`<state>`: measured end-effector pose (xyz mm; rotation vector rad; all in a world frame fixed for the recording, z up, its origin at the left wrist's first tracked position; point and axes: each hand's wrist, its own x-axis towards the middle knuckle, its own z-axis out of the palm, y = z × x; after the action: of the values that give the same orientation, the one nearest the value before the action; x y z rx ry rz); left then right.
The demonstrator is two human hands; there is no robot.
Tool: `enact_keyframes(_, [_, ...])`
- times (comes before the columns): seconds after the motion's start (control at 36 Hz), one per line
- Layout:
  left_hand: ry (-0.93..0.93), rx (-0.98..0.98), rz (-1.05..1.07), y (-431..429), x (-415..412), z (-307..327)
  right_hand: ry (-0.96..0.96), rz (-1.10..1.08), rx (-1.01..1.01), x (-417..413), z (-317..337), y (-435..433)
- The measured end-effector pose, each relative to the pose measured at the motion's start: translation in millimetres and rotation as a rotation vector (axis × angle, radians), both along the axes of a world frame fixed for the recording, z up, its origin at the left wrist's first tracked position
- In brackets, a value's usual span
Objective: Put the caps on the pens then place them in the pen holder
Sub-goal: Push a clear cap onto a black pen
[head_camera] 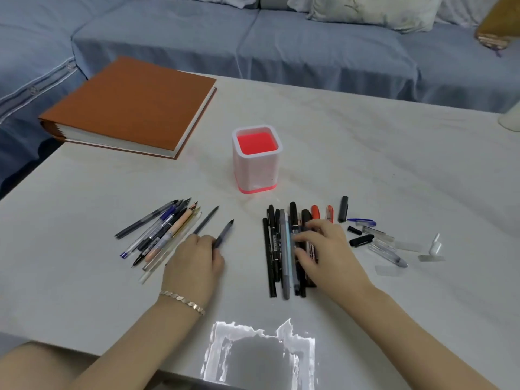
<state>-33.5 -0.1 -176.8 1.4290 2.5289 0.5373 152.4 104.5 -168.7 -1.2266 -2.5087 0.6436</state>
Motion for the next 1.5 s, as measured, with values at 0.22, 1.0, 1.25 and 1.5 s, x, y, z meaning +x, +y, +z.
enact_keyframes(0.22, [-0.312,0.156,-0.113,10,45,21,-0.045,-0.28,-0.039,90,5,31])
enact_keyframes(1.0, [-0.625,0.138,-0.152,6,79,40,0.672,-0.185,-0.405,96,35,-14])
enact_keyframes(1.25, [-0.727,0.171,-0.112,-2,80,45,0.855,-0.185,-0.481,79,42,-33])
enact_keyframes(1.5, [-0.836,0.206,-0.13,-10,85,53,1.141,-0.487,-0.641,63,54,-33])
